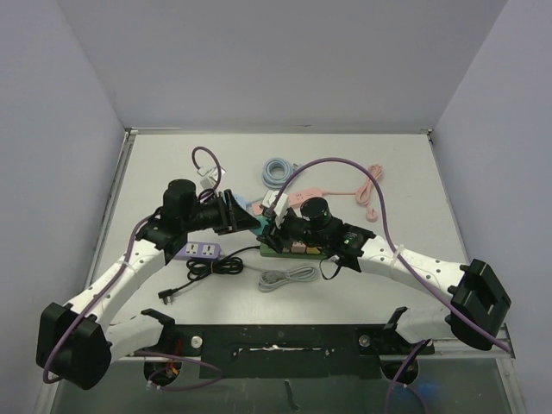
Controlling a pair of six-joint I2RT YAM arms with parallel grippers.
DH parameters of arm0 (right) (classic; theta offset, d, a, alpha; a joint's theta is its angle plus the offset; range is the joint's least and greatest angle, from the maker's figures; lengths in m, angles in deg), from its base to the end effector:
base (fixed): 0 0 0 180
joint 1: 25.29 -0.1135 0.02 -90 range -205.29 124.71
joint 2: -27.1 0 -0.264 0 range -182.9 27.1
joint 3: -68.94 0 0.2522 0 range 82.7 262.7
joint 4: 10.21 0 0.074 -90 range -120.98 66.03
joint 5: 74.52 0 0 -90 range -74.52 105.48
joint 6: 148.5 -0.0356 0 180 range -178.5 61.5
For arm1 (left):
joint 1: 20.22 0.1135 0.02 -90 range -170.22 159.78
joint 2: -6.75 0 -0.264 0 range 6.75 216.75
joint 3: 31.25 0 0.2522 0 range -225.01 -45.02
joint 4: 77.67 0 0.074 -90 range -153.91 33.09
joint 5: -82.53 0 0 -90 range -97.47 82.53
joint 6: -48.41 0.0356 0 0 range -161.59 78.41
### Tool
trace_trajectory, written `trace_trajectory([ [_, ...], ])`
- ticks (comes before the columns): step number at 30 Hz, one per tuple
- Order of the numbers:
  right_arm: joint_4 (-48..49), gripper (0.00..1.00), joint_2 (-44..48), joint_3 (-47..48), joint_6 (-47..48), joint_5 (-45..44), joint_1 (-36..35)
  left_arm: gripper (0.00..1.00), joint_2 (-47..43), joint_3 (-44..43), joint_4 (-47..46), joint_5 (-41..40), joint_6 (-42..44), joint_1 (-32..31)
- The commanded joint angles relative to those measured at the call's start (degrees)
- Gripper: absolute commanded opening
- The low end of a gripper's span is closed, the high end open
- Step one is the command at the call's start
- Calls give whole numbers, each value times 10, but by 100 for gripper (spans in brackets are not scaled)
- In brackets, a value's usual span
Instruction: Insert the plug
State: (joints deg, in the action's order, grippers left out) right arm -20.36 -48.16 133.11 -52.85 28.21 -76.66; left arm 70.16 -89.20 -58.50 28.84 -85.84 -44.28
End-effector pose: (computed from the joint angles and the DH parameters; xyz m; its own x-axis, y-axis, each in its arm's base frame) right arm 0.1822 0.2406 0.2809 -0.1374 -0.3258 -0.9354 -0.9082 0.4185 -0.0123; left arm 0.2162 -0.1196 0.2828 -0.8448 -0.2386 -0.4789 0.3219 0.4884 -0.8111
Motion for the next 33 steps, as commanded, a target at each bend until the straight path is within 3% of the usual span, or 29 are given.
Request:
trace_trajectory([
  [1, 38, 22, 22, 15, 13, 11, -2, 39, 13, -37, 10, 38, 16, -2],
  [6, 38, 23, 15, 16, 19, 17, -2, 38, 32, -37, 7, 44, 16, -2],
  [10, 37, 28, 11, 17, 13, 15, -2, 16, 38, -42, 7, 40, 19, 1],
  [11, 34, 34, 11, 18, 5, 8, -2, 12, 37, -44, 8, 35, 22, 4],
  [14, 35, 64, 17, 12, -24, -24, -1, 9, 32, -56, 31, 14, 54, 22],
  [18, 58, 81, 51, -26, -83, -77, -1, 8, 28, -86, 112, -76, 153, 37],
  [24, 87, 83, 113, -87, -182, -150, -1, 8, 66, -122, 180, -250, 274, 38],
  [33, 98, 82, 176, -151, -284, -222, -1, 8, 157, -171, 168, -325, 366, 37],
])
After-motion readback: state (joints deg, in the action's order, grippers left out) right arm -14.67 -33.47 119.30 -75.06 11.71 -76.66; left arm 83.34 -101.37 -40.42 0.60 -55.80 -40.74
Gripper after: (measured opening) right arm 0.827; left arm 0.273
